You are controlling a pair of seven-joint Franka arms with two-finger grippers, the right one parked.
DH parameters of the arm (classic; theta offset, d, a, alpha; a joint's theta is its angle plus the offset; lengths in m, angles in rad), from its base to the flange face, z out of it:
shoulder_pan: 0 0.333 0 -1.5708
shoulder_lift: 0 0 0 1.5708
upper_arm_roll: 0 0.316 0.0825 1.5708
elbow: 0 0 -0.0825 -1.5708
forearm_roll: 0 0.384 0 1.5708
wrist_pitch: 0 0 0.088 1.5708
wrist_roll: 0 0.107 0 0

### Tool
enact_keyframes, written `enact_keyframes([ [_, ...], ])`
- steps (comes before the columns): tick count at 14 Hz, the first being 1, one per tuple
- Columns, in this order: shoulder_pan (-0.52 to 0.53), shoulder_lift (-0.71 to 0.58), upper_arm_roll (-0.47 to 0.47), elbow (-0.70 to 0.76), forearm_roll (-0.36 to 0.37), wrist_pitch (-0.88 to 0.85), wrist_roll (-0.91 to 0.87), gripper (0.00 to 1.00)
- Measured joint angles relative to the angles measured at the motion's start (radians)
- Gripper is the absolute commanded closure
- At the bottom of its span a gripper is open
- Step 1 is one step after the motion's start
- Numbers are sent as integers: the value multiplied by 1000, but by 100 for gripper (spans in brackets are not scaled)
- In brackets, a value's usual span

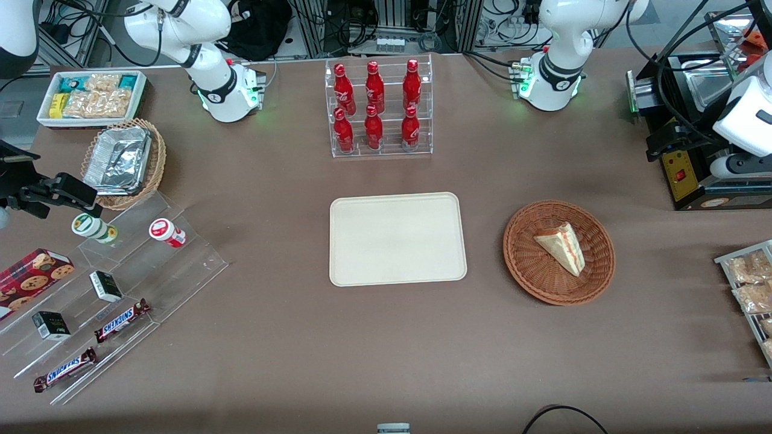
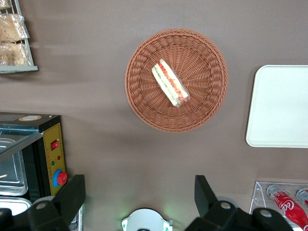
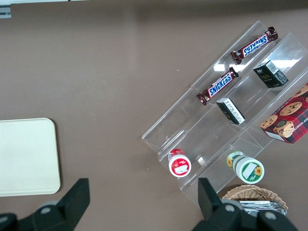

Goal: Place sandwich from basket to tray
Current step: 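Move the left gripper down over the wrapped sandwich in the wicker basket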

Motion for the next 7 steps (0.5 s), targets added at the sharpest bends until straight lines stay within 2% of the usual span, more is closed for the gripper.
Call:
enact_keyframes([
  [4, 0, 14, 0, -2, 0, 17, 0, 0],
  [7, 0, 77, 3, -20, 1, 50, -5, 0],
])
